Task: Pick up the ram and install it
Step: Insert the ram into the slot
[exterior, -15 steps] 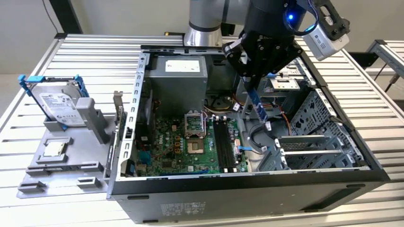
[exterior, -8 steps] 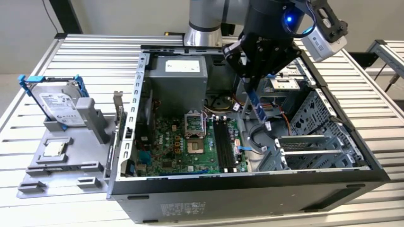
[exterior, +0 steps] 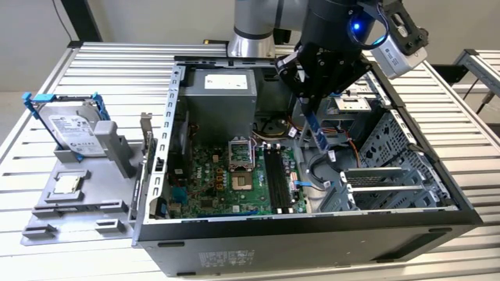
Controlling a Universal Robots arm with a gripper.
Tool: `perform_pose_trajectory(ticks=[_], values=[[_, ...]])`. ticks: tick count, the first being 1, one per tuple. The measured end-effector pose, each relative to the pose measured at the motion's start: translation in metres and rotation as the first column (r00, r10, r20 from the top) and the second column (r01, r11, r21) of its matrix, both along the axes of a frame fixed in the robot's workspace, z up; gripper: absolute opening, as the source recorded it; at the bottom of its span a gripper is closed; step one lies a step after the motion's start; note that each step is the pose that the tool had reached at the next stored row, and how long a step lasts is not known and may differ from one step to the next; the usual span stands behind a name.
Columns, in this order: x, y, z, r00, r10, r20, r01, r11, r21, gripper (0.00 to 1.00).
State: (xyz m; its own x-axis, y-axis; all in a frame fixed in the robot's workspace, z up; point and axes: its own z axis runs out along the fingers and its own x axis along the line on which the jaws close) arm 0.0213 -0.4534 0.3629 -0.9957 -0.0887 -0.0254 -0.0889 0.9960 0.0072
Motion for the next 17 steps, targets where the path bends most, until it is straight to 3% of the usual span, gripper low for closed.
perform_pose_trajectory(ticks=[17], values=[[0.0002, 0.0011, -0.0127, 0.9997, -0.024, 0.0, 0.024, 0.9997, 0.0001, 0.0]])
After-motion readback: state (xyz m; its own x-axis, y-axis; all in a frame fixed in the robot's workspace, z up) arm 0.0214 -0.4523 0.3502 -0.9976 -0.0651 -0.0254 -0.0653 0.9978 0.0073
